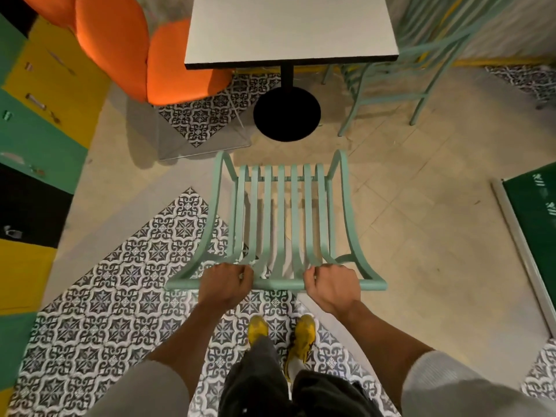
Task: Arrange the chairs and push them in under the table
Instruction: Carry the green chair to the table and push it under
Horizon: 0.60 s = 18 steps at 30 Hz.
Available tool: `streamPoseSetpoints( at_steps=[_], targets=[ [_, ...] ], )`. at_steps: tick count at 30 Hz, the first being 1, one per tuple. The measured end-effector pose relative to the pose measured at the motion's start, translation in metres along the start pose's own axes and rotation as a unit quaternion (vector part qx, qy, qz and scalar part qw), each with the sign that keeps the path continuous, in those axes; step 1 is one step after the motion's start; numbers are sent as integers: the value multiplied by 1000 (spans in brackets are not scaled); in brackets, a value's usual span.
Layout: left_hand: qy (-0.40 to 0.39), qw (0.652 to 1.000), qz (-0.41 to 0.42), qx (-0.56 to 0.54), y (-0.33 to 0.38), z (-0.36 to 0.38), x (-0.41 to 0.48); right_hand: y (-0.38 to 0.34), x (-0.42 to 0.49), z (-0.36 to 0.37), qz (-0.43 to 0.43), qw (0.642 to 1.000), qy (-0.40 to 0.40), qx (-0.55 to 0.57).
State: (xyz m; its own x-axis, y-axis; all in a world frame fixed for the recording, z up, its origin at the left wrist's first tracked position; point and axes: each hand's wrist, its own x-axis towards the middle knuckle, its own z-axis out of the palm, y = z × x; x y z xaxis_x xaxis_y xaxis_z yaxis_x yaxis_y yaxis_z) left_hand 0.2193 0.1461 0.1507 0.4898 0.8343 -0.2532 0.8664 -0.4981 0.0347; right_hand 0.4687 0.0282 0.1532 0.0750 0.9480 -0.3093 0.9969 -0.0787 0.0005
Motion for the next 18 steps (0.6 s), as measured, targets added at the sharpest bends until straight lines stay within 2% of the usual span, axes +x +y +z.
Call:
streamPoseSetpoints(
  at_steps=[2,11,13,15,18],
  targets=[
    [5,1000,-14,-12,2,-4,16,7,14,-4,21,1000,-9,-3],
    [-5,999,-12,-37,1,-18,93,44,83,-25,13,999,-34,-12],
    [-7,1000,5,-9,1,-22,111,51,96,-36,15,999,-38,-12],
    [-4,999,37,19,0,-27,130,58,113,-43,39,998,-45,-10],
    [-9,1000,11,-27,-3,-34,157,65,140,-55,119,991,-37,38]
  ],
)
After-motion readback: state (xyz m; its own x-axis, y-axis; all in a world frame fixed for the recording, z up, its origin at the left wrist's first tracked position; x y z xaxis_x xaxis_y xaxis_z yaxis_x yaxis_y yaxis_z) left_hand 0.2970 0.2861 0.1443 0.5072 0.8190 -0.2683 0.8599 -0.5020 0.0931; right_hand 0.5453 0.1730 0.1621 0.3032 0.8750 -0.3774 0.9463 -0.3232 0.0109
